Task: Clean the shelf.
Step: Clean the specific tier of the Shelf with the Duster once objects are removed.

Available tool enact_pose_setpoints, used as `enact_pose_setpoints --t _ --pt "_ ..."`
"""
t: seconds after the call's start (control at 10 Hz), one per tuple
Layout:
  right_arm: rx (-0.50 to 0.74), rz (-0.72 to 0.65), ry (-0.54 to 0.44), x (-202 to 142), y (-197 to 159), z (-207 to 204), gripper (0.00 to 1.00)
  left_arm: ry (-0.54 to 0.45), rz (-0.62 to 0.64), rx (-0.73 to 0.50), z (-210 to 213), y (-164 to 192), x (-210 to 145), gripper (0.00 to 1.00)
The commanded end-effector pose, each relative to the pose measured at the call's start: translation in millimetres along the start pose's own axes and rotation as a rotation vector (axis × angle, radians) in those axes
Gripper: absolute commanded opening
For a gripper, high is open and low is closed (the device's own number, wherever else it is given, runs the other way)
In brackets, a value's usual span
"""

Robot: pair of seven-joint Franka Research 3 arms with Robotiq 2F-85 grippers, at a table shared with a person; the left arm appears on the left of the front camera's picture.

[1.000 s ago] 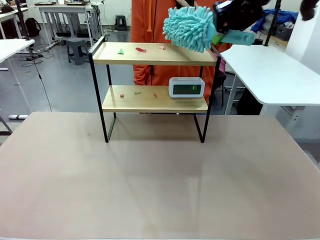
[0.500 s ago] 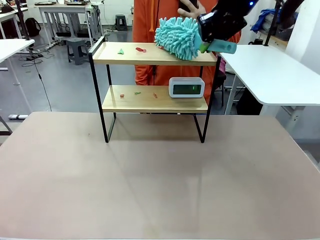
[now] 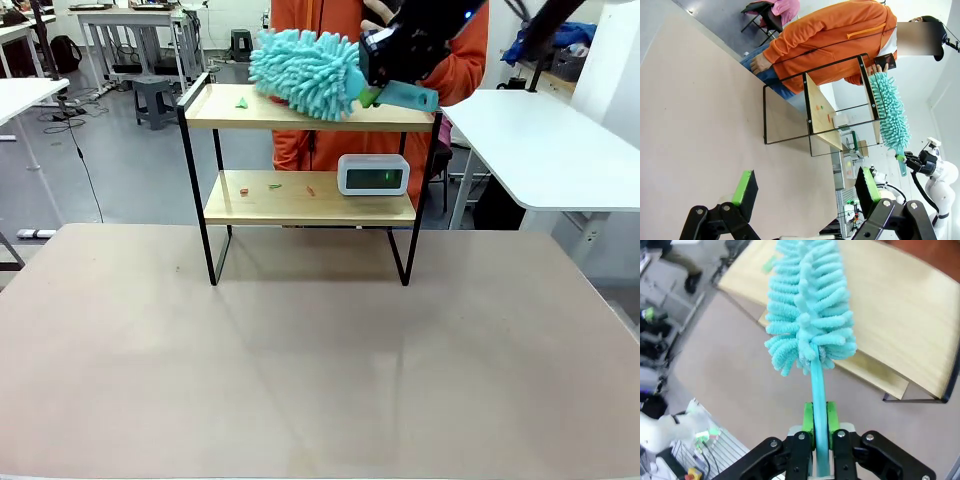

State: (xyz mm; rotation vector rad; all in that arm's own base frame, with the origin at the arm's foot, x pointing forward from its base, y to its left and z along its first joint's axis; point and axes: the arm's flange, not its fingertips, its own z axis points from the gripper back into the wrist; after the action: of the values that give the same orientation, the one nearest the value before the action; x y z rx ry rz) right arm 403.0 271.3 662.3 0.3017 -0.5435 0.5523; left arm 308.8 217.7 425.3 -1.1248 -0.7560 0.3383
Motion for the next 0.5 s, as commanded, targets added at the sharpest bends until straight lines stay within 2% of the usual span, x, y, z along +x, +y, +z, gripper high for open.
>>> enact_pose_setpoints --t 0.0,0.2,0.4 --pt "0.078 0.086 0.019 -3 -13 5 0.13 -0.015 -0.019 -0.02 -2 0 0 1.0" --pt "0.123 0.175 0.021 -6 -15 9 0.13 -0.015 -0.019 -0.02 -2 0 0 1.0" --pt "0.213 0.323 0.049 -14 -22 16 0.13 -0.015 -0.019 -0.02 -2 0 0 1.0"
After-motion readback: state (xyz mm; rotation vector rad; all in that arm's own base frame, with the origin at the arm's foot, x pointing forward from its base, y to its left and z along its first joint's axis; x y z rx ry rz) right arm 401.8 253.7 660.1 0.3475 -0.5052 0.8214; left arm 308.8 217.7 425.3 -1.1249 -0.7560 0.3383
